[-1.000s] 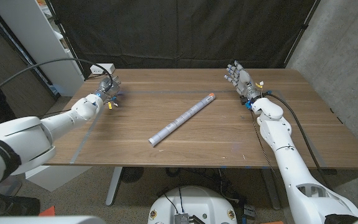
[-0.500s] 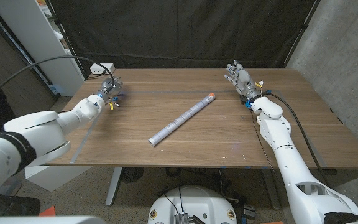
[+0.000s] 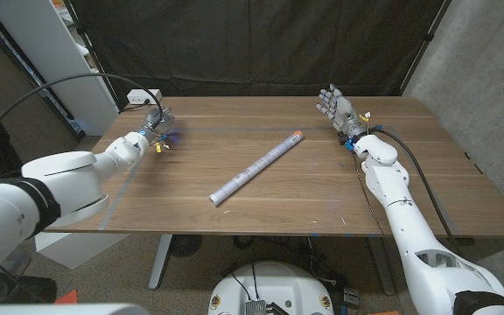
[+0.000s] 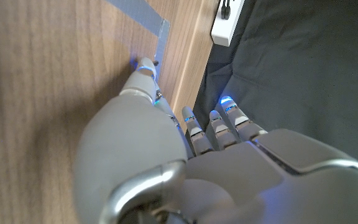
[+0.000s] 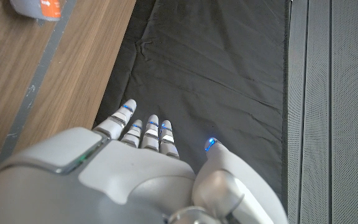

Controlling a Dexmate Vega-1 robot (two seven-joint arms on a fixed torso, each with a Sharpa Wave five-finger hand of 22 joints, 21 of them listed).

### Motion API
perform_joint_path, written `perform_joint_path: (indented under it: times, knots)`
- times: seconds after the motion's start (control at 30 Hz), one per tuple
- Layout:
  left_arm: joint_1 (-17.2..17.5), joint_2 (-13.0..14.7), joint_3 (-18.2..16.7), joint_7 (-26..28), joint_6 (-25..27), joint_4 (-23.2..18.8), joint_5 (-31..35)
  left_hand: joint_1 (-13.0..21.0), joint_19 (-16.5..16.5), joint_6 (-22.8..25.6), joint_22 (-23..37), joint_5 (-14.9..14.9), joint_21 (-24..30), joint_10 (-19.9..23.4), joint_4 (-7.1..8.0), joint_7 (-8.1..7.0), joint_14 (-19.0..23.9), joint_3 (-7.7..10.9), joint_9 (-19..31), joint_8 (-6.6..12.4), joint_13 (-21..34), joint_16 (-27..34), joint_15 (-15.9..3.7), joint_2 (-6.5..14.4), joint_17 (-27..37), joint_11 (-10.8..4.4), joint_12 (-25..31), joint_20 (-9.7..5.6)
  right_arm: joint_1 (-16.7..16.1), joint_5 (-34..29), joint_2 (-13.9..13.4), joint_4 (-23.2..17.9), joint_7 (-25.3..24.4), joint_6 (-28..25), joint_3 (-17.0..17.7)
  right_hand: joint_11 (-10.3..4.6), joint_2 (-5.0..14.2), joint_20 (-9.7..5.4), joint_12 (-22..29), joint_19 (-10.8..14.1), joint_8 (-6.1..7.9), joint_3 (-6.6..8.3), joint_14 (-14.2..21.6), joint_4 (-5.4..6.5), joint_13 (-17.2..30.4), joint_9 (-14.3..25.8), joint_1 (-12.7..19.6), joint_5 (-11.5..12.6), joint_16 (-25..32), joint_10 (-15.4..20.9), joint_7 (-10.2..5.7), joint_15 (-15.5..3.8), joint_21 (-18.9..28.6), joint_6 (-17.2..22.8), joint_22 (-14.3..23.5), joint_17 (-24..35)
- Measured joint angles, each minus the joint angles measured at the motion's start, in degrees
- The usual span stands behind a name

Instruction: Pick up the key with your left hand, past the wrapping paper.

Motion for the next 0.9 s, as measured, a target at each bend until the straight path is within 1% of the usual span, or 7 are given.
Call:
perform_joint_path:
  times: [0.13,0.23,0.3,0.37,0.6,0.83,0.9]
  knots:
    - [0.0,1.2,0.4,0.4,0.3,-1.7,-0.4,0.3,0.0,0.0,0.0,0.0,0.0,0.6,-0.07,-0.01,0.0,-0.07,0.0,0.21,0.0,0.0,0.00,0.3,0.0,-0.02,0.0,0.00,0.4,0.0,0.0,0.7,0.2,0.1,0.1,0.00,0.00,0.00,0.0,0.0,0.00,0.00,0.0,0.00,0.0,0.0,0.0,0.0,0.0,0.0,0.00,0.00,0.0,0.0,0.0,0.0]
    - [0.3,3.0,0.3,0.4,0.4,-5.0,-0.5,0.5,0.2,0.1,0.0,-0.4,0.2,0.8,-0.31,-0.08,0.2,-0.31,-0.2,0.21,0.0,0.0,-0.23,0.5,0.0,-0.19,0.0,-0.23,0.6,0.0,0.0,1.1,0.4,0.2,0.2,0.00,0.00,0.00,0.0,0.0,0.00,0.00,0.0,0.00,0.0,0.0,0.0,0.0,0.0,0.0,0.00,0.00,0.0,0.0,0.0,0.0]
    - [0.8,4.2,-0.1,-0.1,2.1,-7.3,-0.2,0.5,0.3,0.1,0.0,-0.4,0.2,1.3,-0.31,-0.08,0.4,-0.31,-0.3,0.21,0.0,0.0,-0.11,0.5,-0.3,-0.15,0.2,-0.31,0.6,0.0,0.0,1.1,0.5,0.3,0.2,0.00,0.00,-0.13,0.0,-0.1,0.00,0.00,0.0,0.00,0.0,0.0,0.0,0.0,0.0,0.0,0.00,0.00,0.0,0.0,0.0,0.0]
    - [1.1,5.1,-0.5,-0.3,2.3,-8.9,-0.1,0.5,0.3,0.1,0.0,-0.4,0.2,1.4,-0.31,-0.08,0.5,-0.30,-0.3,0.21,0.0,0.0,0.02,0.5,-0.3,-0.18,0.4,-0.31,0.6,0.0,0.0,1.1,0.6,0.4,0.3,0.00,0.00,-0.31,0.0,-0.3,0.00,0.00,0.0,0.00,0.0,0.0,0.0,0.0,0.0,0.0,0.00,-0.02,0.0,0.0,0.0,0.0]
    - [3.3,9.0,-3.7,-2.4,4.8,-16.9,2.3,1.0,0.3,0.3,0.0,-0.4,0.4,2.2,-0.31,0.08,0.8,-0.30,-0.6,0.21,0.0,0.0,-0.27,0.0,-0.3,-0.18,0.7,-0.31,0.2,0.2,-0.2,0.4,1.0,0.4,0.5,-0.01,0.00,-0.31,0.0,-0.3,0.00,0.00,0.2,0.00,0.0,0.0,0.0,0.0,0.0,0.0,0.00,-0.22,0.0,0.0,0.0,0.0]
    - [5.7,11.4,-7.5,-3.6,6.0,-22.3,4.0,1.4,0.3,0.3,0.0,-0.4,0.4,2.8,-0.53,0.08,1.3,-0.53,-0.8,0.16,0.0,0.0,-0.17,0.3,-0.3,-0.18,1.1,-0.31,-0.4,0.3,-0.5,-0.7,1.1,0.4,0.8,-0.01,0.00,-0.31,0.0,-0.3,0.00,0.00,0.2,0.00,0.0,0.0,0.0,0.0,0.0,0.0,0.00,-0.22,0.0,0.0,0.0,0.0]
    - [6.2,12.0,-8.6,-3.8,6.2,-23.6,4.4,1.5,0.3,1.2,0.0,-0.5,0.4,3.1,-0.54,-0.01,1.3,-0.53,-0.9,-0.24,0.0,0.0,-0.18,0.3,-0.3,-0.45,1.1,-0.31,-0.7,0.4,-0.6,-1.2,1.1,0.4,0.9,-0.01,0.00,-0.31,0.0,-0.3,0.00,0.00,0.2,0.00,0.0,0.0,0.0,0.0,0.0,0.0,0.00,-0.22,0.0,0.0,0.0,0.0]
